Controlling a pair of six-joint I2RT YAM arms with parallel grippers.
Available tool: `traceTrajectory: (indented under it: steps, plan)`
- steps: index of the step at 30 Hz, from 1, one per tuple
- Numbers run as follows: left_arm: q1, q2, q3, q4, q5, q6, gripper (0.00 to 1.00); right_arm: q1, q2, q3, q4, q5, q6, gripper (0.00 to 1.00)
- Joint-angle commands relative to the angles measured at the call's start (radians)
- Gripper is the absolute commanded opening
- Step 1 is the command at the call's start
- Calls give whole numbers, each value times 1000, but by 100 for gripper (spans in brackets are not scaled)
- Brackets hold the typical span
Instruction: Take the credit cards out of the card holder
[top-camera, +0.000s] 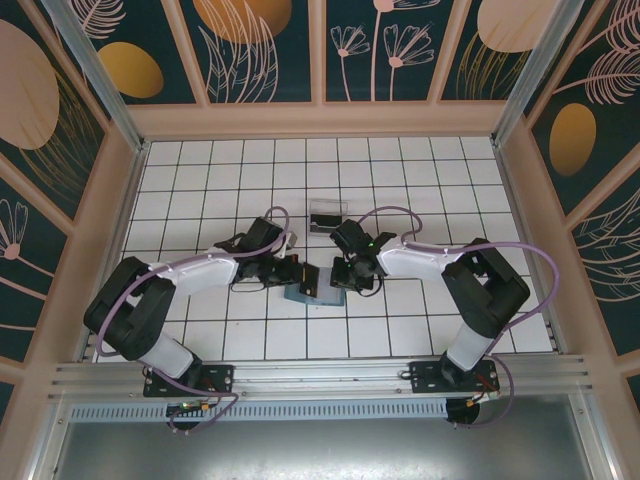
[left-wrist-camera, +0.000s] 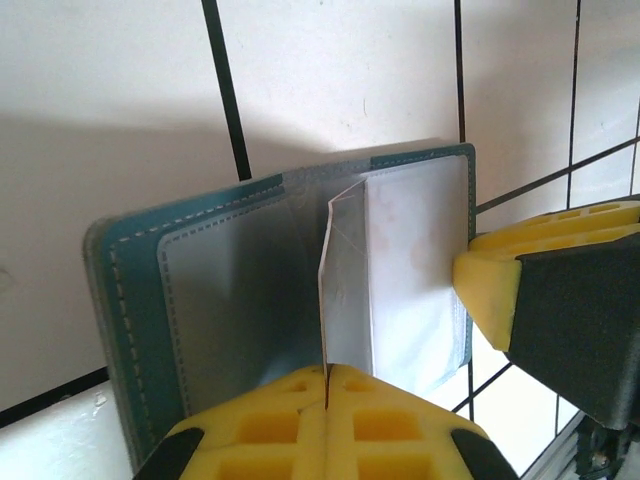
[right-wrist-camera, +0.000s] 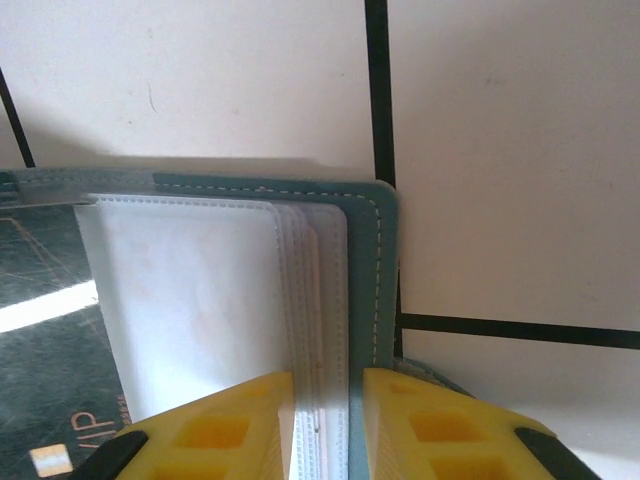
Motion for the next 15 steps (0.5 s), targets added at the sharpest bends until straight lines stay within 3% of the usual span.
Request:
traceTrajectory:
  steps: [1,15]
  plan:
    - [9,-26,47,-119,-60,91,5,2,29,1,-72,64,9,24]
    - [10,-54,219,-301,-152,344,3,2,-57,57,-107,94,9,25]
